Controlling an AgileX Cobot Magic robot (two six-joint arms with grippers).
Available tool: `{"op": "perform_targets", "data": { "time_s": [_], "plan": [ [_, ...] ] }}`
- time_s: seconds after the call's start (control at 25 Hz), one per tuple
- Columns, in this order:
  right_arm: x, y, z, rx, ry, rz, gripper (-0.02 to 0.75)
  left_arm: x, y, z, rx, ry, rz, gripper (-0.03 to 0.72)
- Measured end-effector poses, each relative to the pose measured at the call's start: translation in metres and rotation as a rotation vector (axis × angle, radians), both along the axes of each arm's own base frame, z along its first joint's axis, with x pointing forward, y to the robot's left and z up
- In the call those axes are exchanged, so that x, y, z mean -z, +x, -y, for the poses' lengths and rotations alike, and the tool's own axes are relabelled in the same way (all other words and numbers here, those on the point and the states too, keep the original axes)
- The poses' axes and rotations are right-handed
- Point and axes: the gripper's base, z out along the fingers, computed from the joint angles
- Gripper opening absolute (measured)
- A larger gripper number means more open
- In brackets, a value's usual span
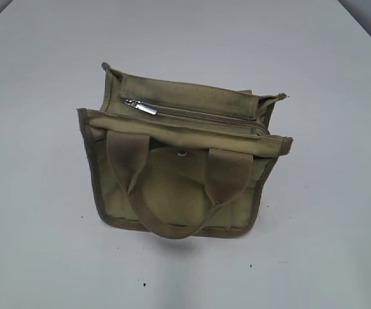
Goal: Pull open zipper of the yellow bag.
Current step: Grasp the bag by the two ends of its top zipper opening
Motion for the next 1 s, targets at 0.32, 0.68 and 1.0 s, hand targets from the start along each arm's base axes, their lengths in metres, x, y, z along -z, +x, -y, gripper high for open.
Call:
{"op": "perform_targets", "data": {
  "time_s": [0.32,0.68,1.0],
  "plan": [
    [0.0,0.0,0.0,0.0,0.0,0.0,0.582,0.0,0.0,0.0,0.0,0.0,0.0,0.382],
    [0.0,0.0,0.0,-0.001,0.001,0.0,0.582,-0.002,0.001,0.007,0.048,-0.074,0.01,0.381],
    [-0.018,0.046,-0.01,-0.058,0.042,-0.07,0.582,-0.029,0.063,0.029,0.137,-0.427,-0.026,0.381]
  ]
}}
